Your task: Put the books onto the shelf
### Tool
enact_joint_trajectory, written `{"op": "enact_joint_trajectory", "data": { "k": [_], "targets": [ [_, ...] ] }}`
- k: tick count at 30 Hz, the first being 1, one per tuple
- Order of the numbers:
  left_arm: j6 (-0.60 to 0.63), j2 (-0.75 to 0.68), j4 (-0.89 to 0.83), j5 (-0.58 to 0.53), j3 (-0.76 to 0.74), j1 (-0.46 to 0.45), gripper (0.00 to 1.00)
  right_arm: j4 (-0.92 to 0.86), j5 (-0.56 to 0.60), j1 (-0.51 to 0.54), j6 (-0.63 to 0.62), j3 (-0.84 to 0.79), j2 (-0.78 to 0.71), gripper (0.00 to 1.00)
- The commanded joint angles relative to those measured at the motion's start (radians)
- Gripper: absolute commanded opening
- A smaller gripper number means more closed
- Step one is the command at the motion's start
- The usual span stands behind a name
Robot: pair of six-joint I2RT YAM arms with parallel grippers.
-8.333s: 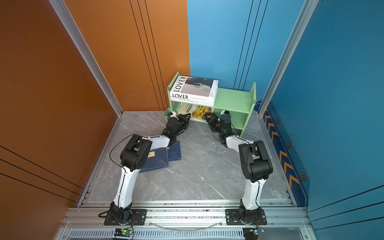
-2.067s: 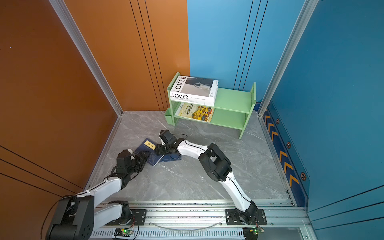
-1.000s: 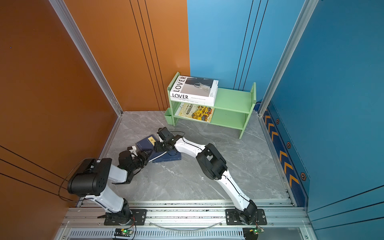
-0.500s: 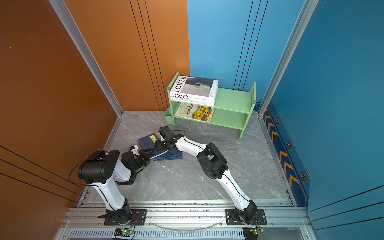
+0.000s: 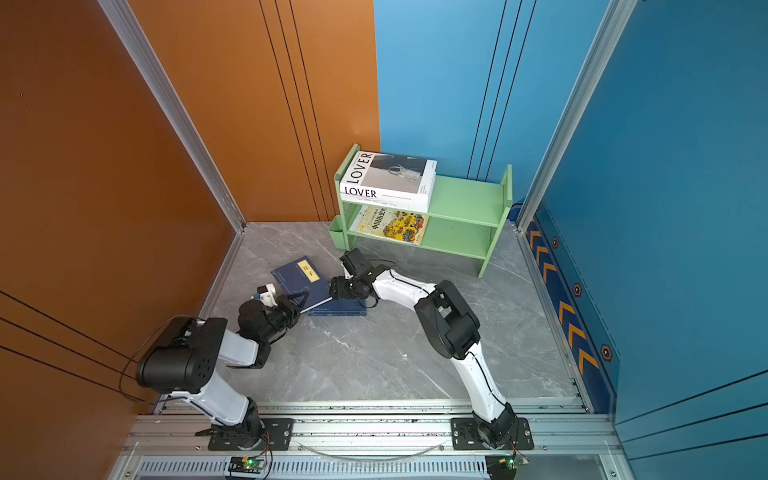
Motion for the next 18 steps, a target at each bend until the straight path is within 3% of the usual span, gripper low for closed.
{"op": "enact_joint_trajectory", "data": {
  "k": [1,5,7,10,18],
  "targets": [
    [0.179,-0.188,-0.343,-0.038,0.079,-0.02,0.17,0.032,0.009,0.001,0.018,-0.038,-0.044,0.73],
    [0.44,-0.446,-0.96,-0.217,0.236,-0.081,0.23,0.068,0.003,0.002,0.065,-0.079,-0.022,0.73],
    [0.492,-0.522,-1.088,-0.262,0.272,-0.087,0.23,0.09,-0.01,0.007,0.088,-0.089,0.0,0.72],
    [0.477,-0.602,-1.139,-0.247,0.265,-0.067,0.11,0.103,-0.017,0.02,0.108,-0.093,0.028,0.71],
    [0.398,-0.725,-1.099,-0.212,0.24,-0.062,0.0,0.151,-0.009,0.014,0.133,-0.151,-0.034,0.73]
  ]
}}
